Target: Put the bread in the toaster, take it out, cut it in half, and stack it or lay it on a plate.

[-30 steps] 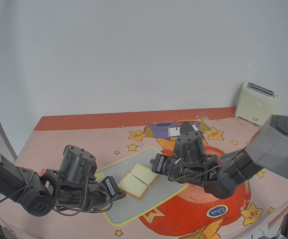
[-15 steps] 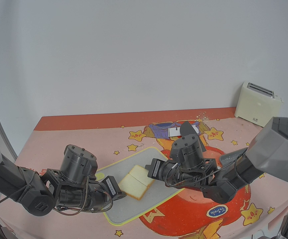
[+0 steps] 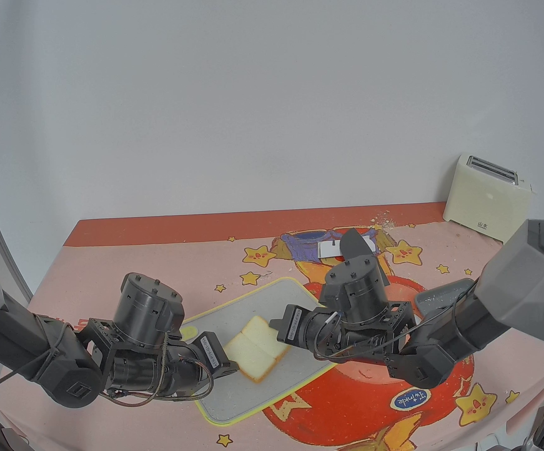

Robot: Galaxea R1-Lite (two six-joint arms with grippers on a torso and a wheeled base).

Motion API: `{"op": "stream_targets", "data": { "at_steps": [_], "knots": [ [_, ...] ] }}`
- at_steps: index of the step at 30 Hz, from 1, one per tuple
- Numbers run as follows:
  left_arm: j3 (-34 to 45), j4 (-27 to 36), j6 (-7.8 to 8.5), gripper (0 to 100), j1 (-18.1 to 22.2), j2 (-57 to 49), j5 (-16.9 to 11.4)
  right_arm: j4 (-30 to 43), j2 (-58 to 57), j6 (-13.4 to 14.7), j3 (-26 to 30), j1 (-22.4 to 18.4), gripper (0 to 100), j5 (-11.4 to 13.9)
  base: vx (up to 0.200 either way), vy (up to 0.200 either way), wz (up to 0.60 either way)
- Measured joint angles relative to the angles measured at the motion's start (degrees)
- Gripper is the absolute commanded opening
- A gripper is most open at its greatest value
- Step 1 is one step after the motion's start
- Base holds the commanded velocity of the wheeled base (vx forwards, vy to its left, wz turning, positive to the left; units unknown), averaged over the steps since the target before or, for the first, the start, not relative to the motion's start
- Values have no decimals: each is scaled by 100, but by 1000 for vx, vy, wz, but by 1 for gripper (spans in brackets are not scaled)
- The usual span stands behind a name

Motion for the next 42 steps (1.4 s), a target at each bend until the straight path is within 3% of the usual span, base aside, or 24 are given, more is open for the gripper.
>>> {"op": "stream_targets", "data": {
  "at_steps": [8, 13, 19, 25, 30, 38, 39, 42],
  "knots": [
    [-9, 0, 0, 0, 0, 0, 0, -30, -335, 63, 110, 149, 0, 171, 0, 0, 0],
    [-11, -1, -1, 0, 1, 0, 2, -37, -691, 394, 289, 429, 0, 712, 0, 0, 0],
    [-6, -9, -1, 0, 6, 1, 0, -41, -1067, 646, 430, 636, 0, 1037, 0, 0, 0],
    [17, 0, -1, 0, 34, -27, -2, -41, -1226, 572, 441, 294, 0, 1039, 0, 0, 0],
    [168, 68, 13, 0, 87, -289, 2, -17, -1143, 444, 332, 30, 0, 892, 0, 0, 0],
    [457, 271, 256, 0, 358, -1519, -22, 868, -1041, 336, -44, -67, 0, 573, 0, 0, 0],
    [471, 432, 344, 100, 408, -1703, -33, 967, -1022, 315, -99, -74, 0, 545, 0, 0, 0],
    [507, 1062, 590, 100, 538, -2131, -96, 1154, -962, 194, -245, -98, 0, 494, 0, 0, 0]
  ]
}}
